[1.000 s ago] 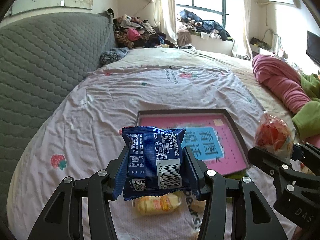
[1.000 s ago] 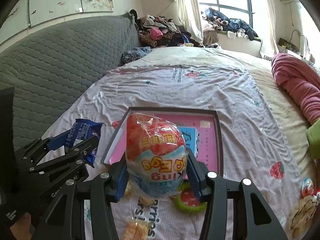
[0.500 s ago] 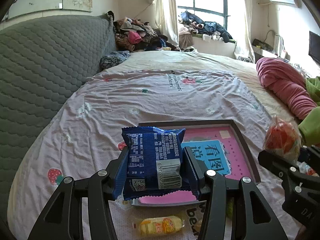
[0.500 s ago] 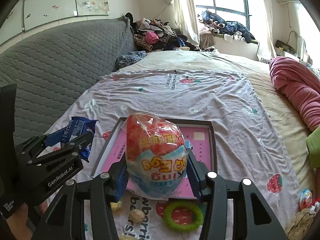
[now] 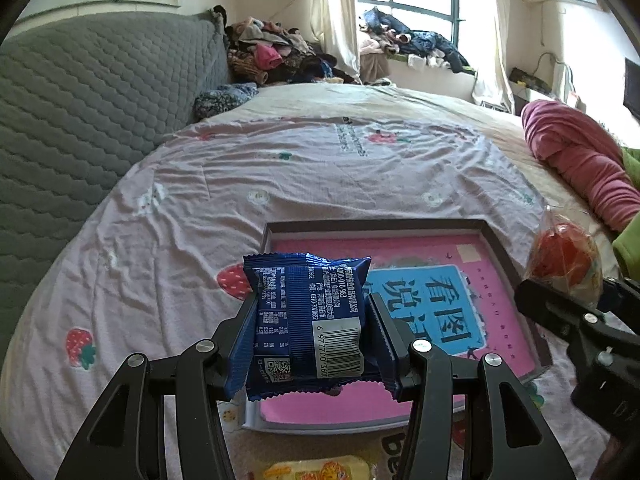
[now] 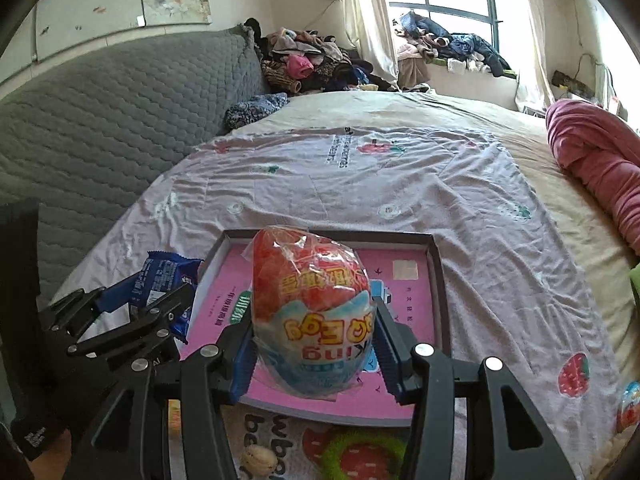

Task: Organize objects
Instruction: 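Lift and carry the blue packet and wrapped egg over the pink tray with both tools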

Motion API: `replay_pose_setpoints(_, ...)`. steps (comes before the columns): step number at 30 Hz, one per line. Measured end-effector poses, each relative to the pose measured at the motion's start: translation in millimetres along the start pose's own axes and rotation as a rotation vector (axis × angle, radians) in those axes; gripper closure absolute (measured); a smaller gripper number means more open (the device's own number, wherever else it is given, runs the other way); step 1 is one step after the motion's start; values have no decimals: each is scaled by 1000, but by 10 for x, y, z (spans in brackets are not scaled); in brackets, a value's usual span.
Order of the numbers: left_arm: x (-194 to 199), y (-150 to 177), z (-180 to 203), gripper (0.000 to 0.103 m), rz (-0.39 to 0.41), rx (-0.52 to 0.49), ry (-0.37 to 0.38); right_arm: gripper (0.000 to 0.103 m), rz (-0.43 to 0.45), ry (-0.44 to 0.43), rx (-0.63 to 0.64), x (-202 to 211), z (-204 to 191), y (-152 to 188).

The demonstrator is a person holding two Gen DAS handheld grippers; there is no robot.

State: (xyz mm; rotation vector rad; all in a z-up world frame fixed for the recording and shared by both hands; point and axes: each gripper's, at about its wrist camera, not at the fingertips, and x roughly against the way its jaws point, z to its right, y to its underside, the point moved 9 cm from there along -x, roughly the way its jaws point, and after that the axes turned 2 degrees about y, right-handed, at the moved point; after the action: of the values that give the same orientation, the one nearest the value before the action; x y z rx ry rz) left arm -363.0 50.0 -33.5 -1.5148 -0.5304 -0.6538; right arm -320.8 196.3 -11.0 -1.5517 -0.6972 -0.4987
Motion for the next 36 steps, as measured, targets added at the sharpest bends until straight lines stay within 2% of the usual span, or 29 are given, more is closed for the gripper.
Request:
replay_pose_setpoints(8,-323,-7,-36,49,19,24,-18,51,-16,45,1,-369,99,110)
replay_pose_setpoints(15,-499,-51,9,49,33,3,-36,51,-50,82,14,-661,208,164)
replay_pose_setpoints(23,-736,85,159,49,-4,-4,2,51,-77,73,29,-857,188,274)
replay_pose_setpoints(31,-851,146,200,49,-9,-19,-4,51,-96,77,24,-1040,255,339)
replay_pose_setpoints(36,-960,208,191,49,-38,-11,7,51,-109,82,38,-1095,247,345)
